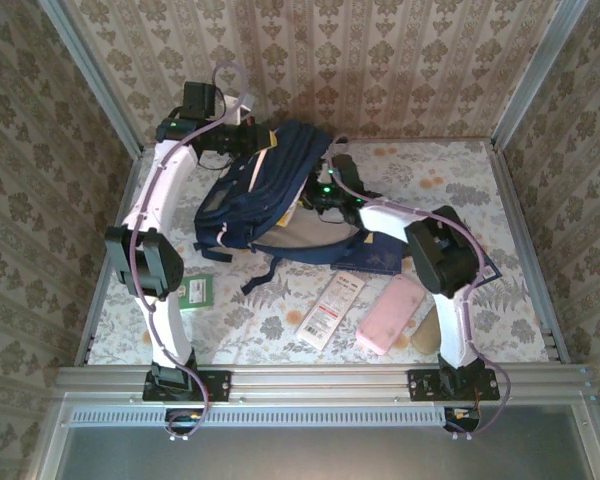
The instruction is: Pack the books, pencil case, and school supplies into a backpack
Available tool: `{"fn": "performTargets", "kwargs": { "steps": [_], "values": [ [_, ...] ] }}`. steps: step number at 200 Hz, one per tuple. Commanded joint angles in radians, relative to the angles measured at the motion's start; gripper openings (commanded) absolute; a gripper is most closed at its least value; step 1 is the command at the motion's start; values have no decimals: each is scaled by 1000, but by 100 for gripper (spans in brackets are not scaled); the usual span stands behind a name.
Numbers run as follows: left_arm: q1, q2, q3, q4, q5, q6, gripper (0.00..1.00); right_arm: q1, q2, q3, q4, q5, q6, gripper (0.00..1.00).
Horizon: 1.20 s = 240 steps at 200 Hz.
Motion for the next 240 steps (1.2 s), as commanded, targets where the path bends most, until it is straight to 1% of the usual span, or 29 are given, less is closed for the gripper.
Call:
{"fn": "performTargets", "kwargs": {
  "steps": [1,8,13,20,25,30,44,58,77,96,103,106,134,173,194,216,239,240],
  "values": [
    [-3,-84,7,104,77,-17,0,46,77,197,-143,112,-54,0],
    [-1,-83,6,106,77,-18,0,61,113,257,-200,132,-81,1],
    [-1,-85,4,106,76,-18,0,68,137,299,-240,144,-96,5],
    [0,-85,3,109,73,-18,0,75,169,353,-306,163,-109,16],
    [2,-85,1,110,71,-20,0,79,189,382,-335,174,-112,28],
    [6,-84,0,111,71,-25,0,79,203,402,-354,179,-112,36],
    [14,-84,-9,124,72,-35,0,76,215,418,-383,202,-111,54],
    [20,-84,-15,132,74,-42,0,73,202,411,-384,209,-117,67],
    [28,-87,-23,138,70,-40,0,65,183,412,-411,194,-136,79],
    [37,-88,-21,139,60,-44,0,60,144,387,-417,184,-175,82],
    [39,-88,-22,141,58,-47,0,60,127,368,-413,188,-188,88],
    [40,-87,-21,140,56,-48,0,60,122,363,-409,185,-195,89],
    [56,-93,-31,136,34,-48,0,57,87,361,-480,165,-268,94],
    [75,-117,-71,124,-68,-40,0,56,-79,228,-576,329,-379,93],
    [89,-120,-69,87,-116,-18,0,54,-157,165,-623,353,-435,90],
    [109,-135,-92,90,-156,-23,0,45,-245,107,-680,361,-472,89],
    [108,-141,-116,92,-190,-23,0,43,-355,43,-754,426,-522,90],
    [108,-141,-117,92,-206,-23,0,43,-361,39,-755,428,-524,90]
  ]
}}
